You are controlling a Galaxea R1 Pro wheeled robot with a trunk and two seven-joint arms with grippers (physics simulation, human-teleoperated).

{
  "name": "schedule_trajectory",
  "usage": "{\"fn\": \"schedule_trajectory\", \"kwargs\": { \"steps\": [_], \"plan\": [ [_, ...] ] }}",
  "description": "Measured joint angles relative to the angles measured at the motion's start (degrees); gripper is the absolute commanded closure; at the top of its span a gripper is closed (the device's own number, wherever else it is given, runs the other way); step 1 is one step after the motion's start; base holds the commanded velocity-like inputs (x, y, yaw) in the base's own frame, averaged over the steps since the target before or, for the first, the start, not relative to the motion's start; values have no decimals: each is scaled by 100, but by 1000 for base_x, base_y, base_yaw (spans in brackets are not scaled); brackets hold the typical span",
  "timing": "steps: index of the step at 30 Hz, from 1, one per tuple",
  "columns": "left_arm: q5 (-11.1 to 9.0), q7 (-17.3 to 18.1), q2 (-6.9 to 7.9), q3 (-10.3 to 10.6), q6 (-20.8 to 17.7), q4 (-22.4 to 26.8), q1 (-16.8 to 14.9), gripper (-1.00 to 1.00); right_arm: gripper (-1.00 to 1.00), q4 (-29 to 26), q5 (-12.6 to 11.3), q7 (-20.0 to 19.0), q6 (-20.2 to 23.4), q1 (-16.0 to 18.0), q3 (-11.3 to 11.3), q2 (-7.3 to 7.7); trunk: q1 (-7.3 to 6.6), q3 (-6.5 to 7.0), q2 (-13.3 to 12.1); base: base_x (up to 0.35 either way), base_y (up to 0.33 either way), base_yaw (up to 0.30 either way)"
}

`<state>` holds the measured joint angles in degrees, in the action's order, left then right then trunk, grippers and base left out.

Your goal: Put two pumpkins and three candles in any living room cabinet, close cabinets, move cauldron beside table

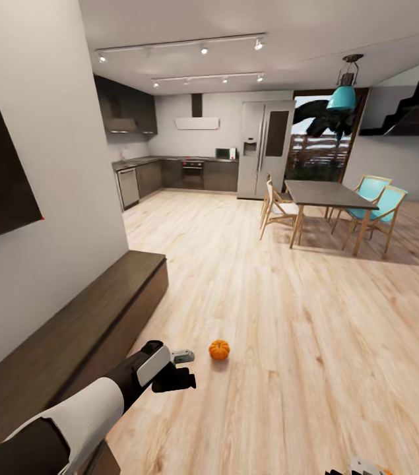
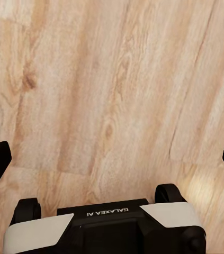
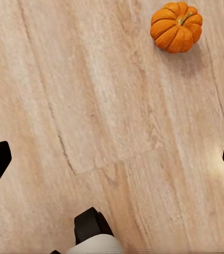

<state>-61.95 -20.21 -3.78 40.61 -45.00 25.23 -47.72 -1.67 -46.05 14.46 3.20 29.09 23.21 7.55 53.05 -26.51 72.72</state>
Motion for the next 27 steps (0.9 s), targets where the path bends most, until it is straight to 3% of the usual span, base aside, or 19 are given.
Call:
{"fn": "schedule_trajectory", "kwargs": {
  "steps": [11, 27],
  "plan": [
    [-3, 15, 0, 0, 8, -7, 0, -100, -100, 1, 31, -112, -85, -78, 53, -8, 0, 0, 0, 0, 0, -36],
    [0, 18, 7, 0, 10, -10, 0, -100, -100, 3, 9, -134, -15, -79, 37, -1, 0, -27, 0, 0, 0, -254]
  ]
}}
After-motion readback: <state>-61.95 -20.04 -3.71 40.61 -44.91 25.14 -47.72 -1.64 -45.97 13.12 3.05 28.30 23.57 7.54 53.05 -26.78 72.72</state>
